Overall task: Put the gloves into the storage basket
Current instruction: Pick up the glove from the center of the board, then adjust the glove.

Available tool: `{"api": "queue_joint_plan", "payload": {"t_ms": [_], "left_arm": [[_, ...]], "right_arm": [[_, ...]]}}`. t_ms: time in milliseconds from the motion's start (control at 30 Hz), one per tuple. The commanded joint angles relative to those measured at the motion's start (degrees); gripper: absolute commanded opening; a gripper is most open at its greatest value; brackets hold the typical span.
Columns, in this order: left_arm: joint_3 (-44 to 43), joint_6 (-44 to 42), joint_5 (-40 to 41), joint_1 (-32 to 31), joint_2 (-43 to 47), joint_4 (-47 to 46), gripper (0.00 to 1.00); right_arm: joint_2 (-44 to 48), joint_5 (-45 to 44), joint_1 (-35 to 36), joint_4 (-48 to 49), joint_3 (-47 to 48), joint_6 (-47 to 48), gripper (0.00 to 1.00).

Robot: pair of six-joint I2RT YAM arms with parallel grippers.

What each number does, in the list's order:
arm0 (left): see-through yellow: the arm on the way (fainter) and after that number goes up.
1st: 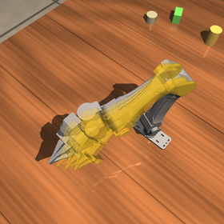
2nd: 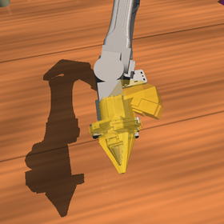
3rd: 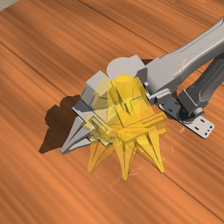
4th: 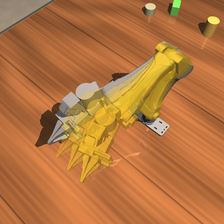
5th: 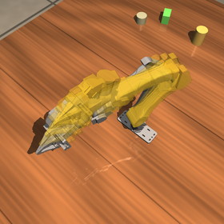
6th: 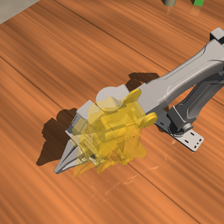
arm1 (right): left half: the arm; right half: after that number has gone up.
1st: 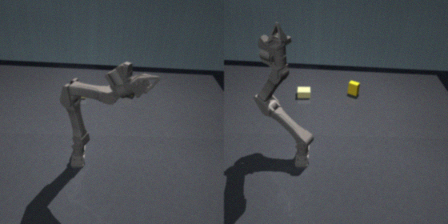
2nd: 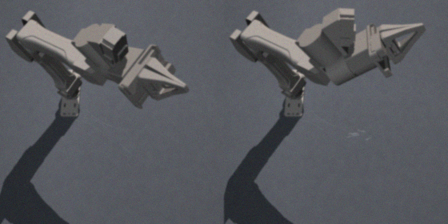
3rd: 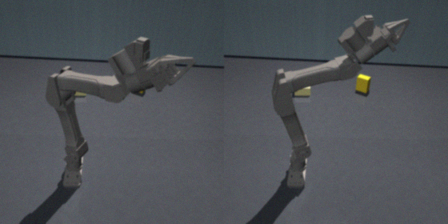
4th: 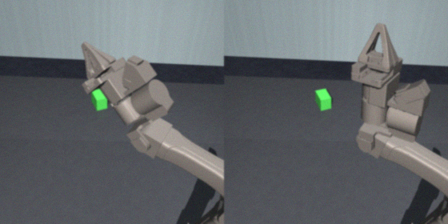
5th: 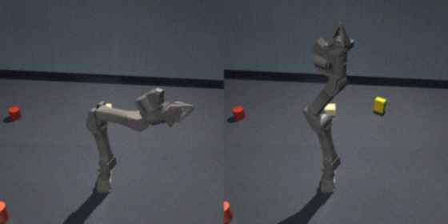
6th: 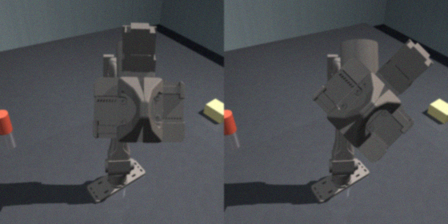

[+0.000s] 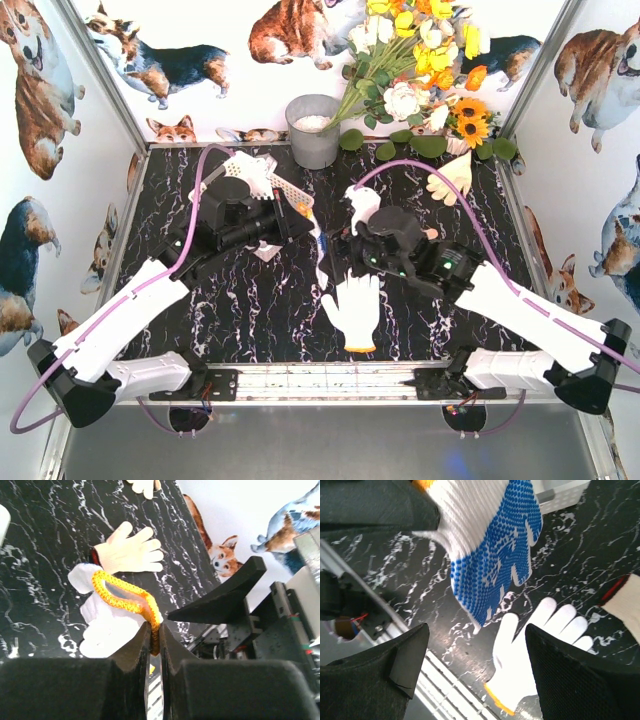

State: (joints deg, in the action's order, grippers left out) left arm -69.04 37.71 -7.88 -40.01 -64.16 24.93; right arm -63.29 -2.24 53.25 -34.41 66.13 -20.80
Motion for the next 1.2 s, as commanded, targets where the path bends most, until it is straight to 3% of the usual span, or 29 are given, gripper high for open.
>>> {"api": "queue_joint_plan", "payload": {"t_ms": [0,133,200,300,367,400,500,567,733,833,967,1167], "left_arm": [[2.9,8.3,-2.3,0.4,0.7,-8.7,0.0],[4.6,10.4,-4.1,0.4,0.9,-11.2,0.0],[5.2,11.0,-4.9,0.4,1.1,-11.9,0.0],[5.5,10.6,-4.6,0.4,1.8,-11.2,0.0],[5.4,9.5,-3.6,0.5,2.5,-9.7,0.0],[5.3,8.9,-3.0,0.6,2.9,-8.8,0.08],[5.7,7.0,-0.2,0.8,4.6,-7.4,0.5],[6.4,6.2,1.8,0.8,5.9,-7.3,0.66],[8.3,6.2,1.2,0.8,7.2,-10.3,0.75],[8.0,1.1,-1.4,0.9,7.1,-11.9,0.81],[6.2,-9.1,-3.6,2.0,8.9,-9.6,0.89],[2.0,-24.3,-16.3,2.7,7.7,-1.9,0.95]], "right_arm": [[-3.2,-8.0,1.8,5.6,3.2,3.9,0.8],[-6.1,-11.8,2.8,7.3,4.3,4.3,0.78],[-6.7,-15.7,2.8,8.0,4.0,3.4,0.7],[-6.5,-19.6,2.8,9.0,3.1,2.2,0.36],[-6.0,-19.9,2.7,9.3,2.8,1.6,0.05],[-5.7,-20.0,2.7,9.0,2.7,0.9,0.0],[-4.4,-17.0,1.2,8.6,1.9,-2.8,0.0],[-3.1,-12.5,-0.7,9.3,0.5,-6.5,0.0],[2.0,3.1,-6.3,18.0,-6.3,-14.5,0.0],[4.0,13.7,-9.1,22.6,-8.6,-16.0,0.0],[4.0,25.4,-13.3,16.4,-5.6,-12.3,0.0],[3.9,40.8,-16.7,6.6,-2.3,-7.2,0.0]]}}
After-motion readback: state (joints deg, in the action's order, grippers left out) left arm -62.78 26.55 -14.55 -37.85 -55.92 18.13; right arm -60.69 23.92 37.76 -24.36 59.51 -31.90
